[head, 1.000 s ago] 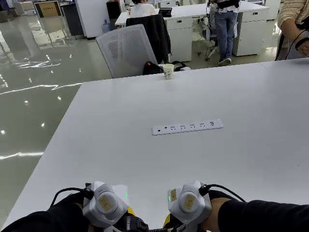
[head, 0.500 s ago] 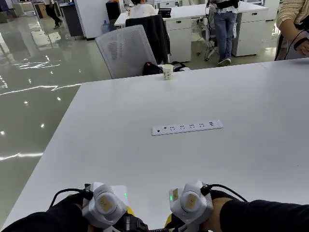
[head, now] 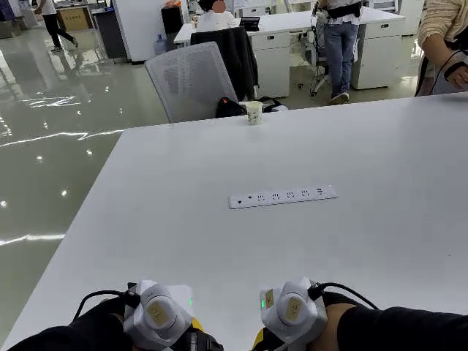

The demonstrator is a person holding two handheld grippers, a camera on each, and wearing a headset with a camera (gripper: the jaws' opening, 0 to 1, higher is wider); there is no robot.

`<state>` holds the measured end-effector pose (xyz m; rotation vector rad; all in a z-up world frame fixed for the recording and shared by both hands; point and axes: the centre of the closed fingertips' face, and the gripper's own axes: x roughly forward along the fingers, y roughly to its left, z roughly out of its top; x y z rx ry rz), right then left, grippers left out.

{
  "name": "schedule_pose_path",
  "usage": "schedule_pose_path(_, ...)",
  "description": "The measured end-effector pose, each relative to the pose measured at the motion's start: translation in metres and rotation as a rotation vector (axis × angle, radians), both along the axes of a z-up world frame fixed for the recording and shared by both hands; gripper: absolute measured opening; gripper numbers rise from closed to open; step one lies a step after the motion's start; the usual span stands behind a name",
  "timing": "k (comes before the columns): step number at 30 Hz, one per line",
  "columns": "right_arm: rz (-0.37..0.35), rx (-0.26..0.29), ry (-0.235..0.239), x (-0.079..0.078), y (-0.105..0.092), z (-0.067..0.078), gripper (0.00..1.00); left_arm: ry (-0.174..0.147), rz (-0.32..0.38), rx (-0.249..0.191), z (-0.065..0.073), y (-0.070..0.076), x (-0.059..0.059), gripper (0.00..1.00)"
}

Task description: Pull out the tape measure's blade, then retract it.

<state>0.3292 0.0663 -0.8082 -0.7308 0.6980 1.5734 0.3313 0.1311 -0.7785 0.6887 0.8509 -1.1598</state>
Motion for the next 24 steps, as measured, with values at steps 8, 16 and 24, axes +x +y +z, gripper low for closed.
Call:
schedule_pose_path(8,0.001,-0.003,-0.001,0.001,-0.005,0.0,0.1,0.0,0.003,-0.003,0.0,0.0,0.0,0.34)
schedule_pose_path(16,-0.006,-0.008,0.005,0.001,-0.01,0.0,0.1,-0.002,0.005,-0.004,0.0,0.0,0.0,0.34)
schedule_pose_path(24,-0.001,-0.011,0.009,0.001,-0.015,0.001,0.1,-0.001,0.004,-0.003,0.0,0.0,-0.001,0.34)
